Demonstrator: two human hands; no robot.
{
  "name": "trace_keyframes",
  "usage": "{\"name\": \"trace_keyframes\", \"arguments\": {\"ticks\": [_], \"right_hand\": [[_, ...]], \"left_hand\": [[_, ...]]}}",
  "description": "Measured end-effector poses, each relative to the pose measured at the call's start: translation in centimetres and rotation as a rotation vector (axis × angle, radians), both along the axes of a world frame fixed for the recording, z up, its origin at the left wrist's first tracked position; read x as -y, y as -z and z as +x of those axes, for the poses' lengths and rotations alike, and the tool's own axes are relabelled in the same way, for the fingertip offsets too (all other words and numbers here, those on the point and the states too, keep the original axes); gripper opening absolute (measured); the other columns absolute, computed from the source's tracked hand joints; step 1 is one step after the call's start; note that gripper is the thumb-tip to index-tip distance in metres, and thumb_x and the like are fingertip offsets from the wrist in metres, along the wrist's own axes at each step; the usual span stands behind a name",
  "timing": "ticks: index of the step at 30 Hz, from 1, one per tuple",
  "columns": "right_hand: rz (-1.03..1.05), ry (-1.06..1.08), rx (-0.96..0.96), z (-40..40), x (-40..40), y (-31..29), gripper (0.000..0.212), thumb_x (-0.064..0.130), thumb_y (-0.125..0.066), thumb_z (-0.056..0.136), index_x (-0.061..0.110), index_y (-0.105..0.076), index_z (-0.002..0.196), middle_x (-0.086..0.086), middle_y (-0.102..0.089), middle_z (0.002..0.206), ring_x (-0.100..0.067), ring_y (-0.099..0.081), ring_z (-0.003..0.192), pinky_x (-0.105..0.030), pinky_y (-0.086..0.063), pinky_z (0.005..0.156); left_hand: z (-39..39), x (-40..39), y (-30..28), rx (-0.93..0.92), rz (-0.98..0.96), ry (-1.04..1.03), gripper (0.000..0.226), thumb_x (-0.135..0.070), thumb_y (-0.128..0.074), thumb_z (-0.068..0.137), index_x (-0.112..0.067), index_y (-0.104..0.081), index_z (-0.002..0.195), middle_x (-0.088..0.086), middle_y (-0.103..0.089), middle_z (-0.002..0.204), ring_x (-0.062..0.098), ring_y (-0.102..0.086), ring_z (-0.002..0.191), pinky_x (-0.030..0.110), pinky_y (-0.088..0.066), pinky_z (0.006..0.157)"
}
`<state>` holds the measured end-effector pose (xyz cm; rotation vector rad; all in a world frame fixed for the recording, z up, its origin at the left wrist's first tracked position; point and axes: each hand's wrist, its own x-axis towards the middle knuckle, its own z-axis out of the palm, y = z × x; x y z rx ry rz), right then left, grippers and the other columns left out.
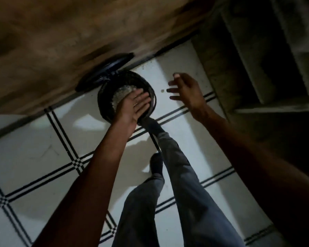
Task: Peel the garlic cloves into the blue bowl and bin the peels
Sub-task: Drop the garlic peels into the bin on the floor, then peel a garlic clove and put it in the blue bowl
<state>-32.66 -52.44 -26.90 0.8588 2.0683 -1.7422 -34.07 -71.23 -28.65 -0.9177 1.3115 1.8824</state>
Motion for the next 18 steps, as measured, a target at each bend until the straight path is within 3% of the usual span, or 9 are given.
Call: {"name": "trace_keyframes", "arguments": {"ticks": [3,7,9,12,18], "right_hand": [[0.091,0.053,-0.091,3.0,-6.1,-8.8,0.034,0.035,-0.045,0.112,0.012,-0.058,0.134,-0.003,-0.069,0.115,-0.018,-0.073,0.101,-0.033,-0.064,0.083],[0.217,0.174,-0.151,7.9,-13.3,-18.5,0.029,0.035,-0.050,0.110,0.015,-0.063,0.126,0.001,-0.069,0.108,-0.006,-0.072,0.088,-0.020,-0.057,0.072],[0.290,0.257,-0.206,10.4,-16.7,-22.3,0.020,0.032,-0.052,0.109,0.020,-0.065,0.118,0.001,-0.071,0.105,-0.008,-0.072,0.090,-0.026,-0.060,0.078],[0.320,0.450,-0.279,15.4,-22.3,-26.6,0.016,0.026,-0.055,0.109,0.019,-0.065,0.119,-0.005,-0.074,0.106,-0.021,-0.075,0.097,-0.043,-0.062,0.091],[0.399,0.756,-0.336,27.1,-34.4,-30.9,0.027,0.026,-0.054,0.109,0.012,-0.065,0.130,-0.006,-0.074,0.114,-0.013,-0.075,0.097,-0.036,-0.064,0.082]], "left_hand": [[0.6,-5.3,-7.8,-0.122,-0.025,0.193,0.022,-0.026,-0.049,0.108,-0.015,-0.067,0.112,-0.001,-0.076,0.100,0.010,-0.074,0.089,0.020,-0.058,0.073],[1.7,-13.6,-17.2,-0.272,-0.027,0.456,0.030,-0.041,-0.050,0.107,-0.019,-0.069,0.111,-0.002,-0.078,0.097,0.011,-0.075,0.090,0.023,-0.058,0.076],[2.5,-18.4,-21.7,-0.363,0.001,0.608,0.037,-0.051,-0.050,0.105,-0.021,-0.069,0.114,-0.002,-0.079,0.102,0.013,-0.075,0.095,0.027,-0.058,0.080],[4.1,-26.1,-26.9,-0.501,0.058,0.774,0.034,-0.048,-0.050,0.106,-0.023,-0.069,0.116,-0.002,-0.079,0.102,0.013,-0.074,0.094,0.027,-0.059,0.082],[10.2,-43.6,-32.1,-0.666,0.156,1.019,0.020,-0.028,-0.054,0.107,-0.013,-0.067,0.110,0.003,-0.074,0.093,0.013,-0.069,0.081,0.024,-0.056,0.074]]}}
